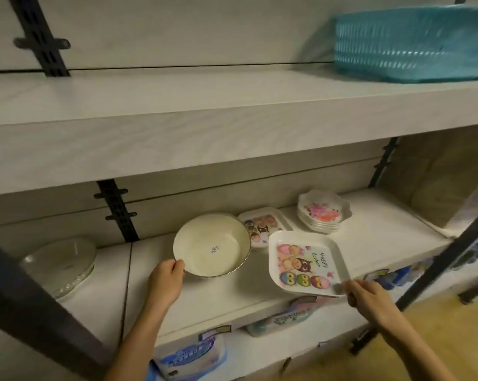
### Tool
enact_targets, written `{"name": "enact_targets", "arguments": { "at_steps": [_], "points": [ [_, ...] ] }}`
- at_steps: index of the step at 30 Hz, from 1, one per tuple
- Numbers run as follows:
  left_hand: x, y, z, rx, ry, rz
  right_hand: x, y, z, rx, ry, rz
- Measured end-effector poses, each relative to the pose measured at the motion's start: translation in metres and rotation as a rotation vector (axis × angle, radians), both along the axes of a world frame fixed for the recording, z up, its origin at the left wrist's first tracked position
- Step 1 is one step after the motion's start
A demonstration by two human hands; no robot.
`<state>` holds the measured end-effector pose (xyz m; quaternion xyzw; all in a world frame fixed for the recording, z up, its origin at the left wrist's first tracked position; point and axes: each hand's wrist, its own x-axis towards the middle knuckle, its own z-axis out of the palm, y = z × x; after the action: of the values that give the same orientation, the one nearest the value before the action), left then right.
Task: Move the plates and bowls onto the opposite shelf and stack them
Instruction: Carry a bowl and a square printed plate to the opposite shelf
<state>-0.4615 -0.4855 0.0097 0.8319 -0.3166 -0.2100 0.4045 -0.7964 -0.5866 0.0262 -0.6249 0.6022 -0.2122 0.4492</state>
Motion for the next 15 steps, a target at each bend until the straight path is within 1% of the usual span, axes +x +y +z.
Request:
{"name": "enact_targets", "arguments": {
  "at_steps": [5, 9, 15],
  "points": [
    [0.008, -0.036, -0.009, 0.046, 0.007, 0.106, 0.015, -0.055, -0.003, 0.042, 0.01, 0.094],
    [0.015, -0.058, -0.018, 0.095, 0.021, 0.172, 0.021, -0.092, -0.006, -0.03, 0.063, 0.163],
    [0.018, -0.081, -0.03, 0.234, 0.016, 0.178, 0.026, -0.133, -0.014, -0.037, 0.063, 0.241]
  ]
}}
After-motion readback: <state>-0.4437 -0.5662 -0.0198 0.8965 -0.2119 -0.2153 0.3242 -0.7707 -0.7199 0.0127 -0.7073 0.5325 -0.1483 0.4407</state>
